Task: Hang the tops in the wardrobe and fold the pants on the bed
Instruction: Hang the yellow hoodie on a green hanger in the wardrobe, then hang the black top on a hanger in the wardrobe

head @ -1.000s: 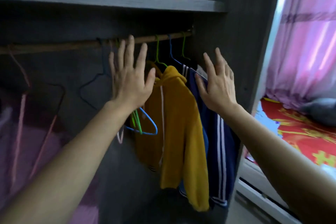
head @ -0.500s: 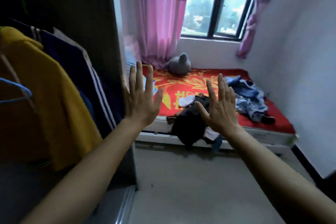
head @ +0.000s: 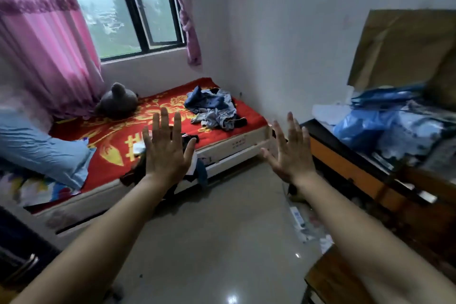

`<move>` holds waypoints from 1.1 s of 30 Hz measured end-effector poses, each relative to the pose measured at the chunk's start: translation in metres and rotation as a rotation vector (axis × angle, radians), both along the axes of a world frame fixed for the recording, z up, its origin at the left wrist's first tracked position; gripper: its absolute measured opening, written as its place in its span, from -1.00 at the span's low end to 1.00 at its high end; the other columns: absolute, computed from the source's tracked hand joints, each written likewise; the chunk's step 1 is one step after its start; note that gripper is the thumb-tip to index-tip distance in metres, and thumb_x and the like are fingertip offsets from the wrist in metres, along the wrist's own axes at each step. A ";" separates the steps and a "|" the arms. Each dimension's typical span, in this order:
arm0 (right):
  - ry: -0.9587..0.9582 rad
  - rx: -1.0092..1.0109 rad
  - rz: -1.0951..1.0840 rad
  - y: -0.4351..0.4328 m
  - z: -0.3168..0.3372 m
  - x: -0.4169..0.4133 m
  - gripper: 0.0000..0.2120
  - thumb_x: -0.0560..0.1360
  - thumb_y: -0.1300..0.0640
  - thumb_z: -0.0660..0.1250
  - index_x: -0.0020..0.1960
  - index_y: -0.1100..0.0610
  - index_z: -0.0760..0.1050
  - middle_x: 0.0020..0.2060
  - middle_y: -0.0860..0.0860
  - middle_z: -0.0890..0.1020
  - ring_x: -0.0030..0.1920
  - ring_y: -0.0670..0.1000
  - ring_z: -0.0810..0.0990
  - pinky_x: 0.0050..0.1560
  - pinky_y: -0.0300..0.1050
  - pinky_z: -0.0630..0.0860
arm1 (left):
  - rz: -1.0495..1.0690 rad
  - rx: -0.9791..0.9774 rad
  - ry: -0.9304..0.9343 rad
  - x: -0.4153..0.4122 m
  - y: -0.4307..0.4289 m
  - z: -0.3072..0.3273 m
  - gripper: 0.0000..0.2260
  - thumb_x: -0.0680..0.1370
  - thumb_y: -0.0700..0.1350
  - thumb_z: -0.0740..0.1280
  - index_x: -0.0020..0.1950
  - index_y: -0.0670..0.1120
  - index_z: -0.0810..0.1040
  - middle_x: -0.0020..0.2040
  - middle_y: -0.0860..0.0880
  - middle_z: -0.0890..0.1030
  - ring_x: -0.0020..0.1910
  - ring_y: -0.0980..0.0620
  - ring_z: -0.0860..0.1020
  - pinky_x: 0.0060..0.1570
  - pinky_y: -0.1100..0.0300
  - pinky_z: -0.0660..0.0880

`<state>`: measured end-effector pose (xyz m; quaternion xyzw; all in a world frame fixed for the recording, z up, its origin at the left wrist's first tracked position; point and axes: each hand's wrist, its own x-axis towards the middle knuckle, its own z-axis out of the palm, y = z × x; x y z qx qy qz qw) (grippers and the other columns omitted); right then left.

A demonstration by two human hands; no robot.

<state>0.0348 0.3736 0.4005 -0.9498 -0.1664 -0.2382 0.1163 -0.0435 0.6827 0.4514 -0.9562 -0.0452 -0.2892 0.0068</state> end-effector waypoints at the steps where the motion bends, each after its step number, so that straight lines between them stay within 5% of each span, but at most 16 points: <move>1: 0.019 -0.014 -0.029 -0.032 -0.009 -0.004 -0.18 0.55 -0.27 0.23 0.64 0.07 -0.01 0.61 0.22 -0.14 0.60 0.25 -0.04 0.55 0.25 -0.07 | -0.030 -0.021 0.022 0.009 -0.035 -0.009 -0.31 0.60 0.24 0.00 0.62 -0.11 -0.01 0.62 -0.20 -0.10 0.59 -0.21 -0.09 0.47 -0.33 -0.03; 5: 0.091 -0.017 -0.200 -0.166 -0.043 -0.023 -0.19 0.54 -0.25 0.25 0.63 0.08 0.03 0.60 0.25 -0.07 0.59 0.28 0.01 0.53 0.27 -0.05 | -0.184 -0.057 0.118 0.040 -0.184 -0.053 -0.32 0.63 0.22 0.06 0.63 -0.11 -0.03 0.62 -0.18 -0.14 0.59 -0.19 -0.13 0.50 -0.29 -0.07; 10: 0.202 -0.046 -0.457 -0.306 -0.087 -0.074 -0.15 0.56 -0.29 0.18 0.64 0.03 -0.15 0.60 0.21 -0.20 0.60 0.23 -0.08 0.55 0.27 -0.05 | -0.443 -0.046 0.269 0.054 -0.337 -0.096 -0.30 0.61 0.26 0.03 0.63 -0.05 -0.10 0.62 -0.15 -0.19 0.59 -0.16 -0.20 0.52 -0.25 -0.12; 17: 0.317 -0.065 -0.706 -0.391 -0.139 -0.122 -0.12 0.55 -0.32 0.16 0.62 0.04 -0.22 0.60 0.23 -0.20 0.59 0.26 -0.05 0.55 0.26 -0.03 | -0.603 -0.051 0.411 0.060 -0.436 -0.152 -0.30 0.58 0.35 -0.12 0.61 0.02 -0.18 0.62 -0.12 -0.21 0.59 -0.17 -0.20 0.52 -0.23 -0.13; 24: 0.333 -0.112 -0.604 -0.350 -0.149 -0.038 -0.11 0.53 -0.30 0.20 0.61 0.00 -0.24 0.59 0.24 -0.20 0.59 0.29 -0.02 0.54 0.27 -0.01 | -0.538 -0.101 0.436 0.125 -0.383 -0.194 -0.30 0.61 0.35 -0.04 0.61 0.03 -0.18 0.62 -0.11 -0.21 0.59 -0.18 -0.20 0.50 -0.29 -0.06; 33: 0.353 -0.153 -0.321 -0.149 -0.138 0.206 -0.10 0.51 -0.25 0.29 0.62 0.04 -0.13 0.59 0.26 -0.16 0.57 0.31 0.01 0.52 0.31 0.04 | -0.278 -0.167 0.357 0.301 -0.160 -0.189 -0.28 0.59 0.33 0.03 0.61 0.05 -0.19 0.59 -0.12 -0.30 0.58 -0.22 -0.19 0.46 -0.37 -0.01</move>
